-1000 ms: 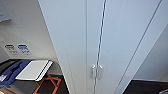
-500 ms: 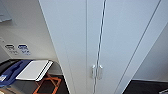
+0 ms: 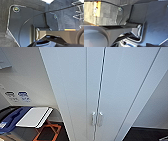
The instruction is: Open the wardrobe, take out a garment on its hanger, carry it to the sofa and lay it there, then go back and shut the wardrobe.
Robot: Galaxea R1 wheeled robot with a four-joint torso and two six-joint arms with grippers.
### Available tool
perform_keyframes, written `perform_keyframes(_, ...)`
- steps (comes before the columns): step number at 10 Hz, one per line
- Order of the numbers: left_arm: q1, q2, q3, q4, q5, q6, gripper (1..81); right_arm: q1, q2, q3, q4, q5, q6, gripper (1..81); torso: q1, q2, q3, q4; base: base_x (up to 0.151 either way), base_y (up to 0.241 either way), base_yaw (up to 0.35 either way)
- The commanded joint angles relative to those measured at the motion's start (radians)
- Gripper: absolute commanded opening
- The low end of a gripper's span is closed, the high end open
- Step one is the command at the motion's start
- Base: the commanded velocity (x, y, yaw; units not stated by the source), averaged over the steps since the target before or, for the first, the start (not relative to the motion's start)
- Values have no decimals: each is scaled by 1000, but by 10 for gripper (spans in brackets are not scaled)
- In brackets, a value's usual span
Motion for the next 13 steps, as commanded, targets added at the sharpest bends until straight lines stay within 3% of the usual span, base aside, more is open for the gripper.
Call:
perform_keyframes(1, -93, -198, 252, 11, 64, 3, 811, 102, -206, 175, 0, -49, 11, 811, 0, 0, 0, 0, 0, 0, 0)
perform_keyframes(4, -151, -279, 326, 13, 63, 3, 811, 148, -292, 232, 12, 6, 25, 811, 0, 0, 0, 0, 0, 0, 0)
perform_keyframes(6, -202, -377, 447, 17, 58, 17, 811, 185, -395, 385, 2, 86, 22, 811, 0, 0, 0, 0, 0, 0, 0)
perform_keyframes(7, -224, -426, 513, 81, 46, 60, 811, 204, -451, 474, -7, 130, 8, 811, 0, 0, 0, 0, 0, 0, 0)
perform_keyframes(9, -270, -500, 622, 217, 0, 72, 811, 246, -525, 612, -63, 172, 5, 811, 0, 0, 0, 0, 0, 0, 0)
perform_keyframes(11, -329, -583, 702, 249, -37, 72, 811, 281, -596, 718, -152, 216, 6, 811, 0, 0, -1, 0, 0, 0, 0)
perform_keyframes(13, -399, -644, 775, 251, -37, 72, 811, 356, -628, 743, -178, 228, 9, 811, 0, 0, -1, 0, 0, 0, 0)
